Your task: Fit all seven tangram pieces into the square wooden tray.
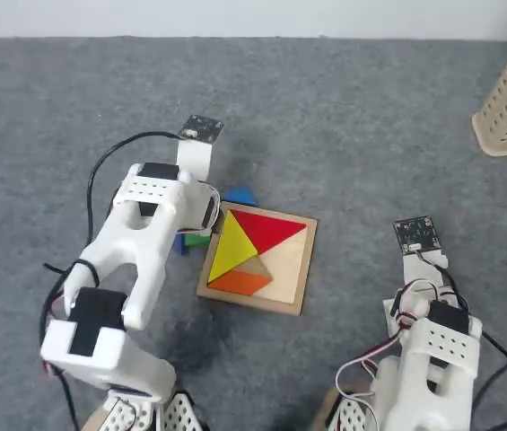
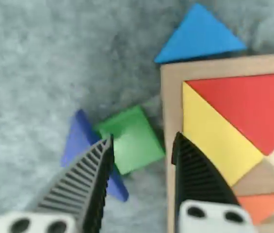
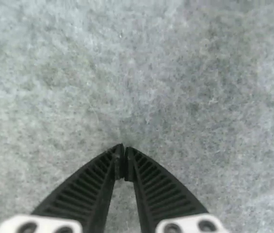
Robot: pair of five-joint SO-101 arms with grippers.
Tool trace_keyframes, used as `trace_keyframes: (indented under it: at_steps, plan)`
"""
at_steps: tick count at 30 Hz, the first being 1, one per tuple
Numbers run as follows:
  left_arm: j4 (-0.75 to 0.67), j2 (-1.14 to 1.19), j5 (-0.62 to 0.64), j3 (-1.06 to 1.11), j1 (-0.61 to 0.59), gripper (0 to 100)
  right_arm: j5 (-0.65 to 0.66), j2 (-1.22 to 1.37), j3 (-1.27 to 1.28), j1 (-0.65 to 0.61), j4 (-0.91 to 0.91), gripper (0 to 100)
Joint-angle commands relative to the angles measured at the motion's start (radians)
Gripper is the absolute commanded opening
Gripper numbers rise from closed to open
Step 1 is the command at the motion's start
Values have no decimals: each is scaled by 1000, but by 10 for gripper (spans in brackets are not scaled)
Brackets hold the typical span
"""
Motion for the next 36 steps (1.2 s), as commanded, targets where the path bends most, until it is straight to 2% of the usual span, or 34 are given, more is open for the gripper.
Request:
trace_keyframes:
  at_steps: [1,9,15,21,23,28,36]
  plan:
    - [-8,-3,25,-35,-66,190,-5,-25,3,-13,-18,6]
    - [2,176,26,-110,-127,193,-5,-25,3,-13,-18,6]
    - [69,143,40,-182,-126,193,-5,-25,3,-13,-18,6]
    - [77,-20,55,-142,-54,193,-5,-25,3,-13,-18,6]
    - [72,-31,97,-119,-28,193,-5,-25,3,-13,-18,6]
    - [71,52,173,-117,-26,193,-5,-25,3,-13,-18,6]
    - [86,160,186,-113,-28,193,-5,-25,3,-13,-18,6]
